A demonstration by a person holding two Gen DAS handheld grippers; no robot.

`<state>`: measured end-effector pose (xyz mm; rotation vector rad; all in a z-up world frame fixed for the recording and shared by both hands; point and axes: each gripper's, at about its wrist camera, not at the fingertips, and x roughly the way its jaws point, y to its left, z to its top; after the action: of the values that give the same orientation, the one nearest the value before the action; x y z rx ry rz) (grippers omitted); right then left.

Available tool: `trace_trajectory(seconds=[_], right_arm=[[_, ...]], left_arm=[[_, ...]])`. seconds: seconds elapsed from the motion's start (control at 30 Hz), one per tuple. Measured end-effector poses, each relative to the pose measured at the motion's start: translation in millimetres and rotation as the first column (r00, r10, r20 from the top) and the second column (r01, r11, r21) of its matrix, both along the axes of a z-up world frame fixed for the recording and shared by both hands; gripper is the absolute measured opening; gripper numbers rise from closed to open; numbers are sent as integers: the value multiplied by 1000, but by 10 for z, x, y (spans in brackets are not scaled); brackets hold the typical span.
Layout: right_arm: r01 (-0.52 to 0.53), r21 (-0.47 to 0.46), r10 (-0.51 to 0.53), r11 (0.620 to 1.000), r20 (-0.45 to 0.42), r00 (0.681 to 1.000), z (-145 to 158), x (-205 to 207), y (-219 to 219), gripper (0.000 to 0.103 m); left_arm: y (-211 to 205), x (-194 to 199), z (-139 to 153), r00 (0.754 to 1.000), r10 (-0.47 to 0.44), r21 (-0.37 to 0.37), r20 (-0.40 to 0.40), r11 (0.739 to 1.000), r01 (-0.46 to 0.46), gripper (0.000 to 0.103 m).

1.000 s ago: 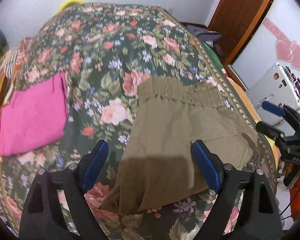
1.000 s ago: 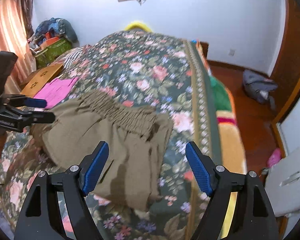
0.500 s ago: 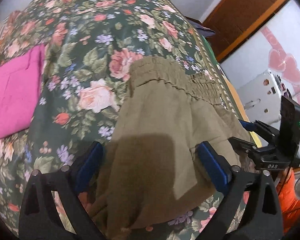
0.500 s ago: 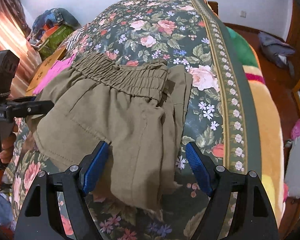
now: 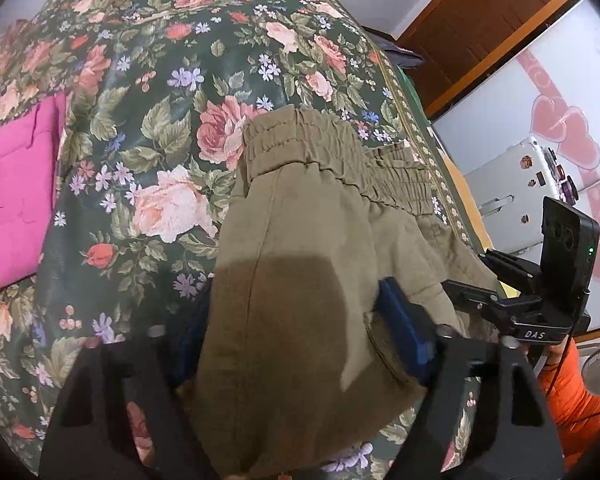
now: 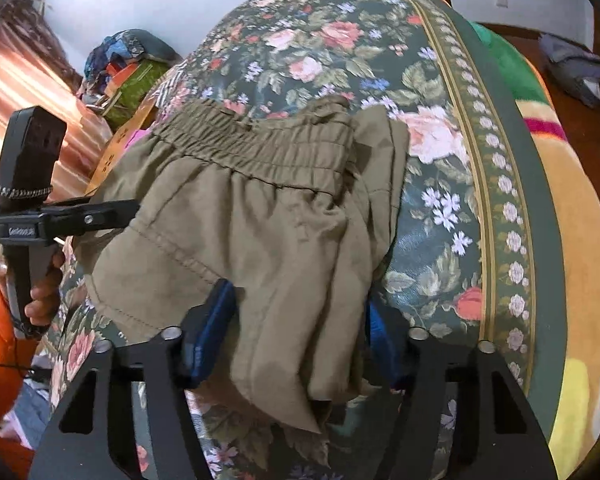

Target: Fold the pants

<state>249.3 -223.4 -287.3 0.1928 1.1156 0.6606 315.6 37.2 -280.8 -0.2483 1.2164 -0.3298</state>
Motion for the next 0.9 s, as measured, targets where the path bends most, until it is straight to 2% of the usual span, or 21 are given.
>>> trace_trajectory(seconds=[0.07, 0.1, 0.13, 0.23, 0.4, 0.63, 0.9], right_arm=[[-5, -6, 5, 1000, 16, 1000, 37, -12, 11, 47], [-7, -11, 7, 1000, 27, 1000, 60, -20, 16, 40], [-5, -30, 7, 1000, 42, 999, 85, -26, 30, 32], [-8, -41, 11, 999, 71, 997, 159, 17, 71, 21], [-10, -43, 15, 999, 117, 993, 335, -26, 68, 16], [-20, -35, 26, 999, 194, 981, 638, -109, 176, 15], [-67, -27, 72, 997, 300, 951, 1024, -147, 525, 15]], left_arm=[[3, -19, 55, 1000, -1, 17, 14, 1000, 1, 59], [2, -32, 84, 1000, -4, 22, 22, 1000, 3, 53], [-1, -48, 123, 999, -8, 28, 34, 1000, 7, 49], [-30, -95, 203, 998, -19, 51, 65, 999, 16, 41], [-51, -205, 371, 993, -32, 65, 112, 998, 24, 35], [105, -377, 642, 986, 0, 40, 166, 999, -7, 33], [509, -636, 1064, 957, 55, 45, 283, 996, -71, 33]])
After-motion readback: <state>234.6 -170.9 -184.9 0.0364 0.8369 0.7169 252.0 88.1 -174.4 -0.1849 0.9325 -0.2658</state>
